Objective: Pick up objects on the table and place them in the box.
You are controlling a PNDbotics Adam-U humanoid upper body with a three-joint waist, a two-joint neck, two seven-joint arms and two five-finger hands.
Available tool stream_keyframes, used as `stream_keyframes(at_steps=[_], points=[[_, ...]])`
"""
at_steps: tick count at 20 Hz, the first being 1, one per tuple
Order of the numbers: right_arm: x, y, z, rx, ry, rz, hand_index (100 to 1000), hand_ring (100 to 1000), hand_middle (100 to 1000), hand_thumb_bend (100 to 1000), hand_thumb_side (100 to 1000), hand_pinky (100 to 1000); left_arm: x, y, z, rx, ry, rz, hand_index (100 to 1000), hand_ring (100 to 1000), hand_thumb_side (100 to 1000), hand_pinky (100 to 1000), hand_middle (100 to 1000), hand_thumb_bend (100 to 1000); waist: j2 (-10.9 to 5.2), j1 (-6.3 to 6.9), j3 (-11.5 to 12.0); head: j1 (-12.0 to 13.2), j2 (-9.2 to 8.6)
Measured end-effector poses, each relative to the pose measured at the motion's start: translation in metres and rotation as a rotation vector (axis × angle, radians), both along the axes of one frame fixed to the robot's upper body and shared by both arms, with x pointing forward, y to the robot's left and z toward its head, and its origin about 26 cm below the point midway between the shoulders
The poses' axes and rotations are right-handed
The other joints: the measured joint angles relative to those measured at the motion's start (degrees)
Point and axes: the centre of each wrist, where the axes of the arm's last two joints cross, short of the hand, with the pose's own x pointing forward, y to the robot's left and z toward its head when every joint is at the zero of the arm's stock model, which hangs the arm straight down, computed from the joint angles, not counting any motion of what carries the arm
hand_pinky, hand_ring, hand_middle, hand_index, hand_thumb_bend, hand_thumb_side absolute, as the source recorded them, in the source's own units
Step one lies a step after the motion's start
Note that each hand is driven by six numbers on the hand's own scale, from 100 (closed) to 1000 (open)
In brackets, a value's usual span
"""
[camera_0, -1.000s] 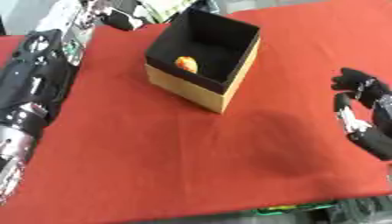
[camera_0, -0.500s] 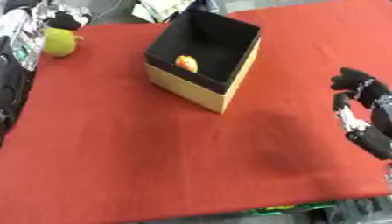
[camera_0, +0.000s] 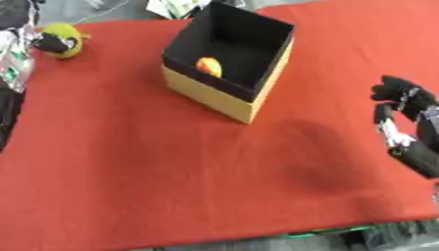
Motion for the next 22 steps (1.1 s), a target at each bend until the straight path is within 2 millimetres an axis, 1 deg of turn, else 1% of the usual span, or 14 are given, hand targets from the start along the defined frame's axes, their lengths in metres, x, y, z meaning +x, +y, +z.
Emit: stream_keyframes(at_steps=[4,10,11,12,15,17,20,21,22], points=[[0.001,0.0,0.001,0.0,-0.007,0.001,902,771,753,100,591,725,-0.003,0.007,-0.002,-0.002,-0.006,0.026,882,716,197,715,742,499,0.73,-0.07,0.0,0.6,0.0],[0.001,-0.001,0.003,-0.006,-0.015,0.001,901,771,752,100,602,725,-0.006,0.013,-0.002,-0.006,-0.037,0.056,877,704,197,703,733,491,2.64,-0.22,-0.5,2.5,0.0],[0.002,-0.001,0.003,-0.007,-0.017,0.001,901,771,752,100,605,725,-0.006,0.014,-0.001,-0.006,-0.045,0.06,875,702,176,701,731,567,2.94,-0.22,-0.7,2.8,-0.01],[0.002,-0.001,0.004,-0.006,-0.018,0.001,901,771,752,100,607,725,-0.006,0.015,0.0,-0.007,-0.053,0.064,867,694,186,695,723,482,3.24,-0.22,-0.8,3.1,-0.04],[0.003,-0.001,0.006,-0.006,-0.028,0.003,901,771,752,100,609,725,-0.007,0.015,0.001,-0.006,-0.079,0.071,845,668,152,679,695,460,4.09,-0.19,-1.3,3.7,-0.61],[0.003,-0.001,0.006,-0.007,-0.029,0.003,901,771,752,100,610,724,-0.007,0.015,0.001,-0.002,-0.091,0.079,826,647,100,670,674,428,4.49,-0.19,-1.5,4.1,-1.19],[0.004,0.0,0.007,-0.006,-0.034,0.005,901,770,752,100,613,724,-0.007,0.016,-0.001,0.006,-0.102,0.095,819,640,100,665,666,427,4.87,-0.17,-1.8,4.3,-1.78],[0.004,0.0,0.008,-0.006,-0.035,0.005,901,770,752,100,616,724,-0.007,0.016,-0.001,0.01,-0.103,0.1,783,601,100,639,620,427,4.92,-0.17,-1.9,4.4,-1.89],[0.004,0.0,0.008,-0.006,-0.036,0.005,901,770,752,100,616,724,-0.007,0.016,-0.002,0.017,-0.107,0.107,769,589,100,632,604,425,4.94,-0.16,-1.9,4.4,-2.06]])
